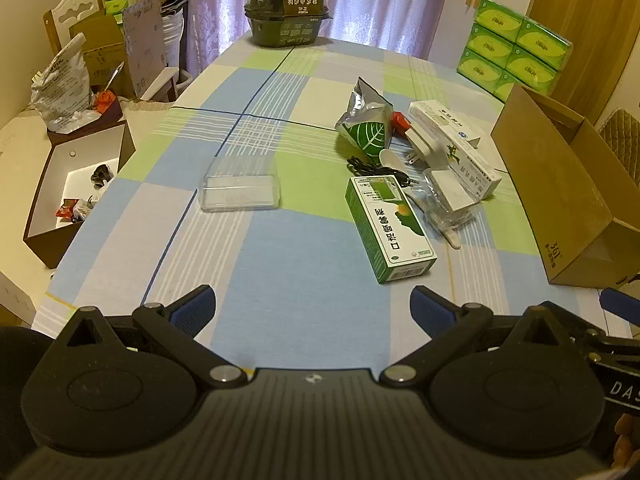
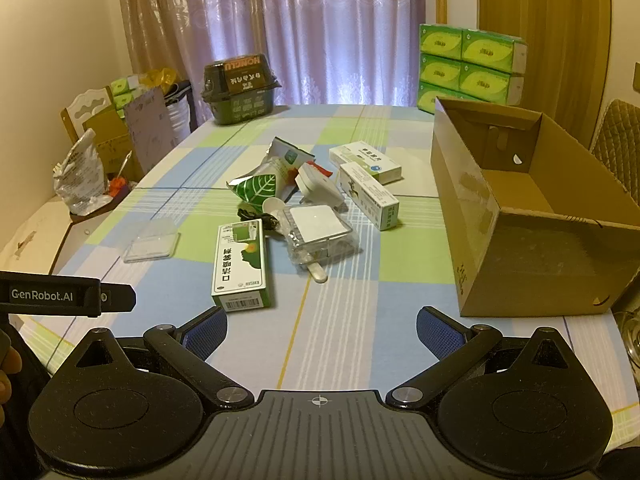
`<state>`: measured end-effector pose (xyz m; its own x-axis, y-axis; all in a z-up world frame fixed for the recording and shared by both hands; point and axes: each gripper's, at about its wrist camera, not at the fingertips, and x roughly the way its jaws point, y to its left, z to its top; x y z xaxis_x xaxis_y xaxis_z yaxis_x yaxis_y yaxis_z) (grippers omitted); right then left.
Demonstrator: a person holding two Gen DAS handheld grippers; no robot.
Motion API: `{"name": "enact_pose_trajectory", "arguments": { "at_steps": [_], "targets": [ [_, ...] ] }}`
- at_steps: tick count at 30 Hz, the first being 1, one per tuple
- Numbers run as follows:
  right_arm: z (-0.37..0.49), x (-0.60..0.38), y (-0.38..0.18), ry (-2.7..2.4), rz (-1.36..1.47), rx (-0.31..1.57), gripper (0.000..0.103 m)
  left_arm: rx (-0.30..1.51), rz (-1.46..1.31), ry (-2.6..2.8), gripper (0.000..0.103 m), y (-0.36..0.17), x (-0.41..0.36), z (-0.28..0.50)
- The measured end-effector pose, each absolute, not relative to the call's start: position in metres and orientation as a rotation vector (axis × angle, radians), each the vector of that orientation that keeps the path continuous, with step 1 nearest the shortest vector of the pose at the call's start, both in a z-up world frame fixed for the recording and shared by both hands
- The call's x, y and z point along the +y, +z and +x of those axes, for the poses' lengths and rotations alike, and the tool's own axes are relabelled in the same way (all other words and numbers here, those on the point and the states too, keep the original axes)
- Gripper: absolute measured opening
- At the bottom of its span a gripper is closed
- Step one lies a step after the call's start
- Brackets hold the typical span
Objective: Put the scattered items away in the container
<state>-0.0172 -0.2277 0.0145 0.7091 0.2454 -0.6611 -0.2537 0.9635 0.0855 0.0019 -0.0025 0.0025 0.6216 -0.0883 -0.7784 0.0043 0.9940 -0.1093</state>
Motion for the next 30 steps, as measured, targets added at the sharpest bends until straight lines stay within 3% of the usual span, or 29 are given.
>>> {"name": "enact_pose_trajectory", "arguments": {
  "at_steps": [30],
  "targets": [
    [-0.009, -0.219, -0.001, 0.282, -0.054, 0.803, 0.103, 0.921, -0.126, -0.057, 0.102, -0.005, 0.003, 0.007]
  ]
}}
